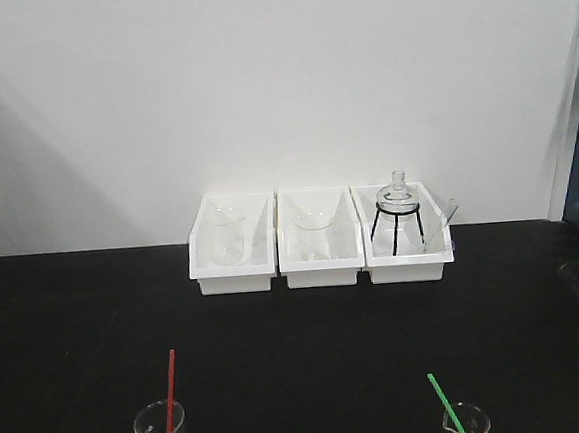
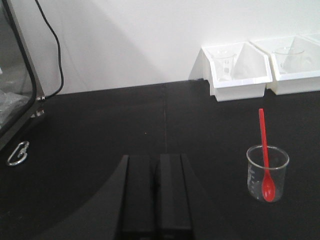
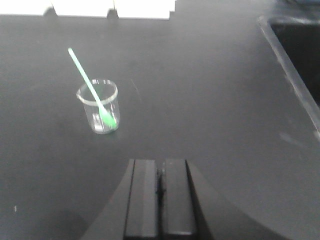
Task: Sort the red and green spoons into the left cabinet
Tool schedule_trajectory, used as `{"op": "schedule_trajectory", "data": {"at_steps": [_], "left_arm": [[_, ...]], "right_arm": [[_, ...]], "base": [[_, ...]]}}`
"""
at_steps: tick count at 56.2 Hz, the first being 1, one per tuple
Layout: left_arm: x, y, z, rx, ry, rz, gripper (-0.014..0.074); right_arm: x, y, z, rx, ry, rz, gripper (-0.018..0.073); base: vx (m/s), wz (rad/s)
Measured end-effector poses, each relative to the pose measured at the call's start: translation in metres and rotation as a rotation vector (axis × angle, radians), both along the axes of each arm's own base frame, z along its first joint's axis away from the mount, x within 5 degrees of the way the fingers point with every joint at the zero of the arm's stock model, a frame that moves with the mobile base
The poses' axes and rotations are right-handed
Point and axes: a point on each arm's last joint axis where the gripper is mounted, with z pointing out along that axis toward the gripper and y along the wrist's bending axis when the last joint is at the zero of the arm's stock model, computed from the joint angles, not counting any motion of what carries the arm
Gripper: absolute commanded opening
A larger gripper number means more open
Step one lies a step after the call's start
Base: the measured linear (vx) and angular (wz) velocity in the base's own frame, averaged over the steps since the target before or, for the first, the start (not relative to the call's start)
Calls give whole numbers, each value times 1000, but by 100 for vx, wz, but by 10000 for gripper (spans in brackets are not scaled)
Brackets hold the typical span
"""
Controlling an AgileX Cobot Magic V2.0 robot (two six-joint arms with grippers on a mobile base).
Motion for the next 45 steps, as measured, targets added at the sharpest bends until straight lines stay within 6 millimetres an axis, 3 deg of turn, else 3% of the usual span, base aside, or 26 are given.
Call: {"op": "schedule_trajectory", "data": {"at_steps": [19, 32, 45], "left_arm": [[5, 0, -3, 0, 29, -1, 399], [8, -1, 0, -102, -12, 3, 477], [34, -6, 4, -23, -71, -64, 484]], "right_arm": [[12, 2, 0, 13, -35, 7, 426], [21, 3, 5, 29, -120, 15, 449], [46, 9, 11, 4, -274, 79, 449]], "base": [[0, 0], [0, 0], [0, 0]]}}
